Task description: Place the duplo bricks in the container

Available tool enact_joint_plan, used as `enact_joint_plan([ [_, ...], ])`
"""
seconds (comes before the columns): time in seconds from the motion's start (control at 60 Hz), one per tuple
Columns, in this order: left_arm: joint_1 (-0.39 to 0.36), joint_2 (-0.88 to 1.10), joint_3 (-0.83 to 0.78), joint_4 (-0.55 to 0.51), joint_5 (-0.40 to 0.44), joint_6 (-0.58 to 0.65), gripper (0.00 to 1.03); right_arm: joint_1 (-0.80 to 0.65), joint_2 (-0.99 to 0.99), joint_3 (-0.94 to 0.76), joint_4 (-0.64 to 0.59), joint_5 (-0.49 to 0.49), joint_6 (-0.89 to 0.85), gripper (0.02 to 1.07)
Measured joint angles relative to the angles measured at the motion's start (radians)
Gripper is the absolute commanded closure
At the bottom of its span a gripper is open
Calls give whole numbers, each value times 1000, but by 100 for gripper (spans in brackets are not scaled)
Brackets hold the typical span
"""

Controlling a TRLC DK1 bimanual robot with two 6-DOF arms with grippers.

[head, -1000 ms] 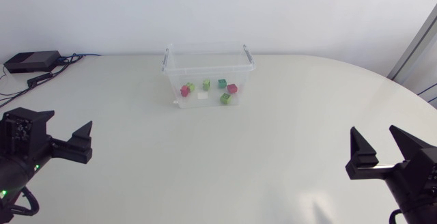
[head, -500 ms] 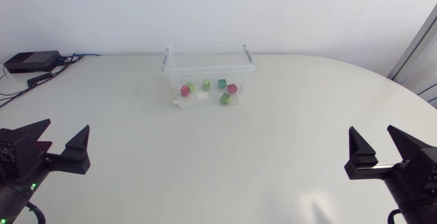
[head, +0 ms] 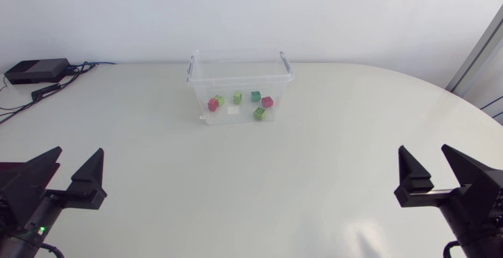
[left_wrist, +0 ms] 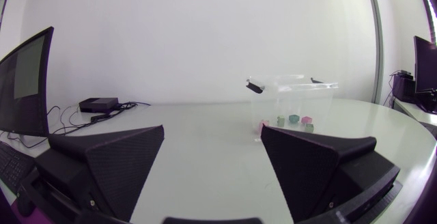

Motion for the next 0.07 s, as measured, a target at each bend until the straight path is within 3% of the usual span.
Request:
enact_joint_plan([
  [0.067, 0, -5, 0, 0, 2, -9, 4, 0, 0, 0, 0, 0, 0, 6],
])
